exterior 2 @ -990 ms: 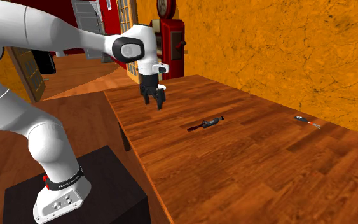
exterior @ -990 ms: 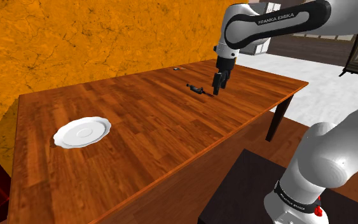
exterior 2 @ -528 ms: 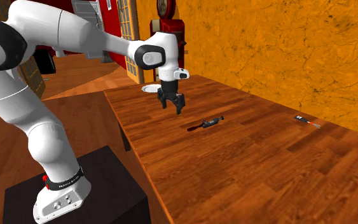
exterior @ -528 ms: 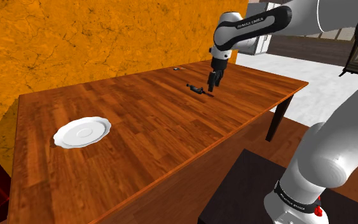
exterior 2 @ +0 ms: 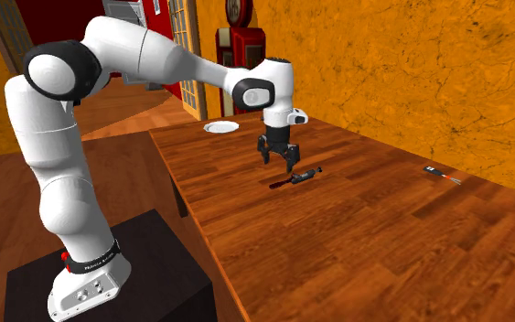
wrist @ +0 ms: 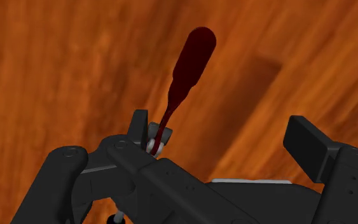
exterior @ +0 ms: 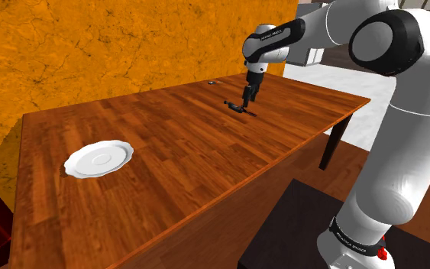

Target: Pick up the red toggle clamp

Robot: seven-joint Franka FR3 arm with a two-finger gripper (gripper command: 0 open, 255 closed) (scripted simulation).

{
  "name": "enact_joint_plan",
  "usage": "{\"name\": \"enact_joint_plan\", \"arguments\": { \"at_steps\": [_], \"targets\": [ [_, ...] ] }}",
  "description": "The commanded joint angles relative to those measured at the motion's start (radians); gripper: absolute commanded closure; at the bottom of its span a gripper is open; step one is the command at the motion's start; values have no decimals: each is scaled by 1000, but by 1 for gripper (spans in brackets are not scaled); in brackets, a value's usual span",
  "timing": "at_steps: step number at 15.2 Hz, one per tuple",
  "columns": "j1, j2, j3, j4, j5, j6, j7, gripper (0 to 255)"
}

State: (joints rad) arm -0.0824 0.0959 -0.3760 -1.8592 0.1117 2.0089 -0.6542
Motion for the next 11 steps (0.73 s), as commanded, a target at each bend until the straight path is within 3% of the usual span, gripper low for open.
{"name": "enact_joint_plan", "arguments": {
  "at_steps": [1, 3, 11],
  "targets": [
    [-19, 88, -6, 85, 46, -4, -47, 0],
    [-45, 169, -6, 173, 86, -18, -86, 0],
    [-48, 196, 2, 107, 103, 73, -103, 0]
  ]
}}
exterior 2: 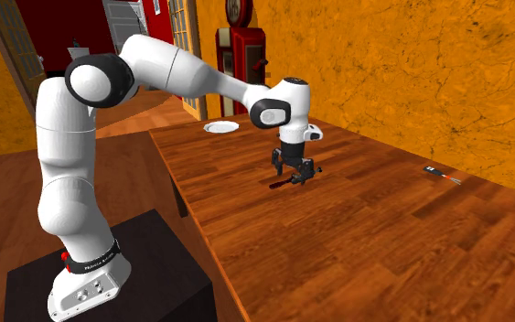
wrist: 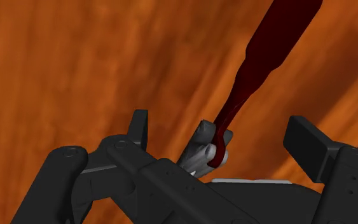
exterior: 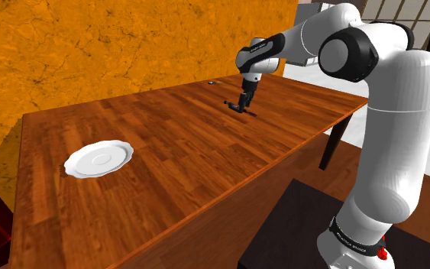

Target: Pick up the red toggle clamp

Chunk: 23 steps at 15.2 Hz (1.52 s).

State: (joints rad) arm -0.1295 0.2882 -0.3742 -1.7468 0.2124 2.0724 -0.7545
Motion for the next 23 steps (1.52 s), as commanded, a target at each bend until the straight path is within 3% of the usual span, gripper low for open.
{"name": "enact_joint_plan", "arguments": {
  "at_steps": [1, 2, 3, 12, 23],
  "targets": [
    [-1, 4, 1, -6, 3, 10, -3, 0],
    [-1, 4, 1, -6, 3, 10, -3, 0],
    [-1, 4, 1, -6, 3, 10, -3, 255],
    [-1, 4, 1, -6, 3, 10, -3, 255],
    [0, -31, -7, 96, -21, -124, 21, 255]
  ]
}}
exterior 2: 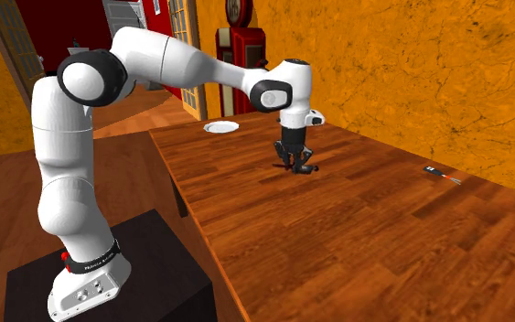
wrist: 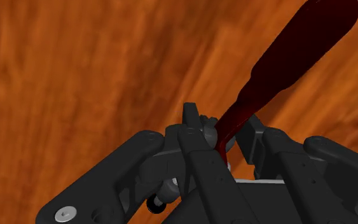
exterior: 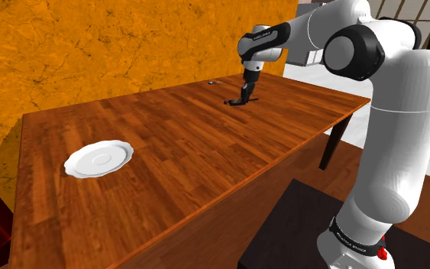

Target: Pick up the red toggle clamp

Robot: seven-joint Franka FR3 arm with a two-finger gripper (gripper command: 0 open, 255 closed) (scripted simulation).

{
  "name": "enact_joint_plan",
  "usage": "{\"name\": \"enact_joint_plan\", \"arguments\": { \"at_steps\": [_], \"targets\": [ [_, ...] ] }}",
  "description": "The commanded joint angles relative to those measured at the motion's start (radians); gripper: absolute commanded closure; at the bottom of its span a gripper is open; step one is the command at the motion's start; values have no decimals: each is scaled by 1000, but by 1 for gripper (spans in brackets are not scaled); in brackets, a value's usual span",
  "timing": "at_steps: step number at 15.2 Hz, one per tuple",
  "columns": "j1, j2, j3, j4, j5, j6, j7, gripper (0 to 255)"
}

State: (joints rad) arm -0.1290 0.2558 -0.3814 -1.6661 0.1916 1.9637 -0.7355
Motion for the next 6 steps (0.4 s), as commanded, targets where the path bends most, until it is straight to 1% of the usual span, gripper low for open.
{"name": "enact_joint_plan", "arguments": {
  "at_steps": [1, 4, 6],
  "targets": [
    [-1, -1, -1, 26, -2, -27, 4, 255],
    [-2, -5, -2, 61, -6, -66, 9, 255],
    [-2, -6, -2, 63, -6, -68, 9, 255]
  ]
}}
